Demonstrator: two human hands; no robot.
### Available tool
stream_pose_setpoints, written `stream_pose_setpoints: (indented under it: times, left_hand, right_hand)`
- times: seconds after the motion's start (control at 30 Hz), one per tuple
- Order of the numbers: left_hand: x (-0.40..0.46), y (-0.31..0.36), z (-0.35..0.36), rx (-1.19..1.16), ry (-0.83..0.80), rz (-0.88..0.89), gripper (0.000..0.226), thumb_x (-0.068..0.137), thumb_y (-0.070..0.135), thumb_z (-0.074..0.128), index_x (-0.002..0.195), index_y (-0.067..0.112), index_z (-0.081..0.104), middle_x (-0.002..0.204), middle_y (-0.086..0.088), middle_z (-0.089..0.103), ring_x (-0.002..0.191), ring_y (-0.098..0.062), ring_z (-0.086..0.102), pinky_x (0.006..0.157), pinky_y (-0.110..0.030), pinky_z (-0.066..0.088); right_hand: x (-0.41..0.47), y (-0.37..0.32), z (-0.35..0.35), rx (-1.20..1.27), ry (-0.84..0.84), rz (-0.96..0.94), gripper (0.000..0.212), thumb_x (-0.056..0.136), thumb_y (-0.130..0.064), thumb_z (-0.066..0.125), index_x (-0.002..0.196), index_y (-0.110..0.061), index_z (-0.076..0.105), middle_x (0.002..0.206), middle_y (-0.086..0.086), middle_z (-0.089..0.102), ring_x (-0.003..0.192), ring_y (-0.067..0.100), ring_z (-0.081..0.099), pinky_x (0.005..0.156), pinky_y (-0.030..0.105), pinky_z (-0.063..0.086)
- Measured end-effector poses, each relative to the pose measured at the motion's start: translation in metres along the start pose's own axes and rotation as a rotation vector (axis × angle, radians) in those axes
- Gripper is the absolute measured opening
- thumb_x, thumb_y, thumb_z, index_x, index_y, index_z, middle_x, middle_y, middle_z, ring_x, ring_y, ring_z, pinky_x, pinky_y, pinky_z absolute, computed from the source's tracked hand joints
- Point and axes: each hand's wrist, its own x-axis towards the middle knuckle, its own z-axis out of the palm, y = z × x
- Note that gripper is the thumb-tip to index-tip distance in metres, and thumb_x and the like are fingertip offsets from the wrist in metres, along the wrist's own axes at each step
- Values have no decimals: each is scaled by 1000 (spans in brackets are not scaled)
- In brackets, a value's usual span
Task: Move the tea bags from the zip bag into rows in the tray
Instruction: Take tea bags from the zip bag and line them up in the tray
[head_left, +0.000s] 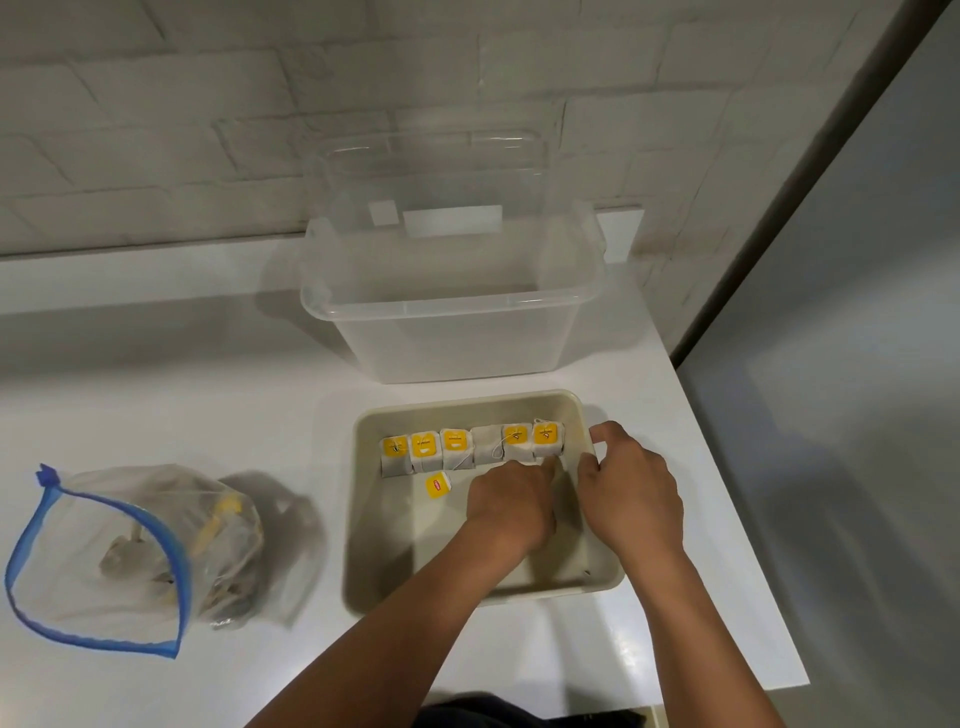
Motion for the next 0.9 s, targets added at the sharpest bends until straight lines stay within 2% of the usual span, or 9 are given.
stream_pose_setpoints:
  times: [0.13, 0.37, 0.53, 0.67, 0.77, 0.83, 0.9]
  left_hand:
    - [0, 4, -1, -13, -15, -10, 57, 97, 22, 55, 149, 33, 34, 124, -9, 64, 113, -32, 63, 82, -37, 50]
    - [0, 7, -4, -80, 34, -30, 50, 95, 21, 57, 142, 33, 44, 120, -7, 67, 108, -30, 66, 81, -37, 52]
    - [-9, 2, -7, -67, 76, -6, 45, 98, 26, 56, 141, 31, 47, 122, -6, 66, 109, -29, 65, 73, -34, 46]
    - [-33, -8, -23, -163, 197, -18, 43, 99, 44, 49, 142, 36, 47, 119, -5, 67, 111, -29, 64, 80, -35, 50]
    - [-52, -21, -42, -284, 280, -85, 33, 97, 48, 48, 128, 40, 56, 98, 2, 73, 102, -23, 67, 75, -33, 50]
    - [-67, -34, -53, -344, 335, -133, 25, 96, 44, 49, 117, 37, 61, 83, 8, 73, 93, -19, 68, 68, -30, 49]
    - [-84, -49, -63, -370, 395, -199, 22, 95, 41, 50, 114, 39, 61, 82, 14, 72, 93, -14, 66, 66, -26, 45]
  right_hand:
    - [0, 0, 0, -2, -7, 18, 27, 99, -27, 47, 126, -28, 53, 109, 2, 67, 97, 27, 61, 70, 31, 43]
    - [-1, -1, -1, 4, -19, 12, 28, 100, -26, 48, 127, -28, 53, 110, 2, 68, 98, 26, 61, 71, 30, 42]
    - [-3, 0, 1, 62, 26, 22, 38, 98, -28, 51, 135, -29, 41, 94, 2, 69, 88, 25, 63, 68, 32, 46]
    - [-13, -11, 0, 191, 206, -53, 22, 96, -31, 53, 117, -27, 47, 63, -5, 60, 69, 21, 61, 62, 34, 50]
    - [-22, -31, 2, 240, 166, -154, 4, 93, -31, 55, 96, -29, 54, 61, -6, 59, 68, 22, 60, 59, 33, 45]
    - [-29, -46, 7, 237, 108, -223, 5, 93, -31, 55, 91, -28, 57, 63, -6, 61, 67, 19, 60, 57, 32, 44]
    - [-38, -62, 13, 216, 64, -292, 7, 95, -32, 53, 92, -28, 58, 65, -7, 62, 66, 16, 60, 58, 33, 47]
